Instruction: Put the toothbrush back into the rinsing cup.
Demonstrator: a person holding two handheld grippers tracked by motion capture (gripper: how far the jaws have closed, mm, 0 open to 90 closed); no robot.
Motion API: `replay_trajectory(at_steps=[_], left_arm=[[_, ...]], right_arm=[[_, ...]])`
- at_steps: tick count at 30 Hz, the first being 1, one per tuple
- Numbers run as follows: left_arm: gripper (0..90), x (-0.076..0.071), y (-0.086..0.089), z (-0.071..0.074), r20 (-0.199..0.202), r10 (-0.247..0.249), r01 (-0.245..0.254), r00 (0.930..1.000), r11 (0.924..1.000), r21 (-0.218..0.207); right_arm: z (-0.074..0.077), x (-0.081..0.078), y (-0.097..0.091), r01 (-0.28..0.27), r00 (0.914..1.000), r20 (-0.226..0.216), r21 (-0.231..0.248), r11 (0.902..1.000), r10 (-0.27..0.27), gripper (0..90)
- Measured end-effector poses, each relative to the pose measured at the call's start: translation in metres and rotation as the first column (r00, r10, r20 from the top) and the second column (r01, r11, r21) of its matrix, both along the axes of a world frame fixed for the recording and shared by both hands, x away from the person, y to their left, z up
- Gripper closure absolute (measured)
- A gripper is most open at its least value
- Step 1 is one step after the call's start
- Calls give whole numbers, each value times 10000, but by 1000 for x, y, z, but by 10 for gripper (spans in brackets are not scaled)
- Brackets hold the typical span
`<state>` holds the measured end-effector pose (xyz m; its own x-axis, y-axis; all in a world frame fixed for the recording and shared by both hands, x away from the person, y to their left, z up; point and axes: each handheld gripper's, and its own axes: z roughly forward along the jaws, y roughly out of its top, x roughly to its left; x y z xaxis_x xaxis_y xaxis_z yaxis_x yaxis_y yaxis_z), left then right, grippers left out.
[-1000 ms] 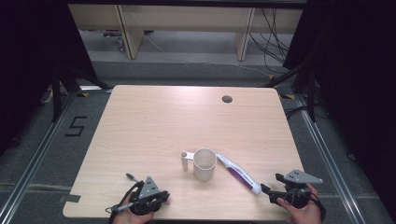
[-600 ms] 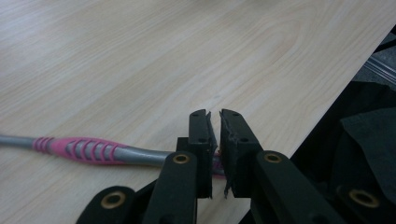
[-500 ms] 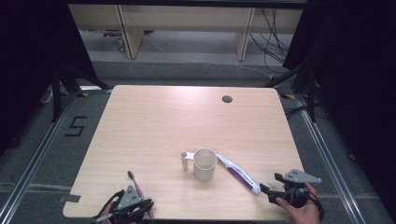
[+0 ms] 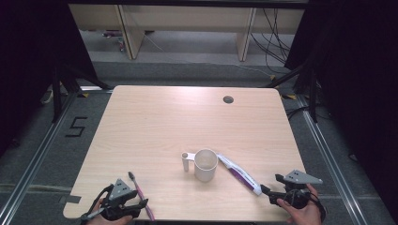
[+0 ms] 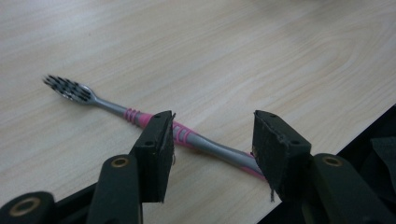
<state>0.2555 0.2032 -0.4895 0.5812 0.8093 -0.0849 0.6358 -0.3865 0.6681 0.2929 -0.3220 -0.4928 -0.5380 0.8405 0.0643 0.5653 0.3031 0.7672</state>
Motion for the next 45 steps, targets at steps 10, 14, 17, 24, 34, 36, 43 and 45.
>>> replay_trajectory(at_steps=[10, 14, 17, 24, 34, 36, 43, 45], left_arm=[[417, 11, -9, -13, -774, 255, -242, 9967, 9995, 185], [426, 16, -12, -14, -790, 259, -241, 9965, 9994, 231], [475, 18, -14, -13, -735, 101, -77, 9972, 9994, 327], [568, 30, -14, -9, -992, -449, 552, 9941, 9930, 1041], [672, 48, -12, -5, -1543, -830, 1070, 9845, 9822, 1546], [697, 51, -11, -4, -1625, -844, 1111, 9831, 9803, 1631], [776, 61, -10, -1, -2002, -1024, 1431, 9744, 9691, 2008], [786, 63, -10, 0, -2053, -1034, 1464, 9732, 9674, 2068]], right_arm=[[-1, 0, 1, -35, 10000, -1, 15, 10000, 35, 256], [-1, 0, 1, -27, 10000, 0, 36, 10000, 27, 256], [-1, 0, 1, -37, 10000, 4, 47, 10000, 37, 255], [-1, 0, 1, 0, 10000, -15, 39, 10000, 0, 255], [-1, 1, 1, -45, 10000, 13, 62, 10000, 45, 256], [0, 0, 1, -63, 10000, 54, 56, 10000, 63, 256], [0, 0, 1, -51, 10000, 70, 29, 10000, 51, 256], [0, 0, 1, -51, 10000, 70, 34, 10000, 50, 256]])
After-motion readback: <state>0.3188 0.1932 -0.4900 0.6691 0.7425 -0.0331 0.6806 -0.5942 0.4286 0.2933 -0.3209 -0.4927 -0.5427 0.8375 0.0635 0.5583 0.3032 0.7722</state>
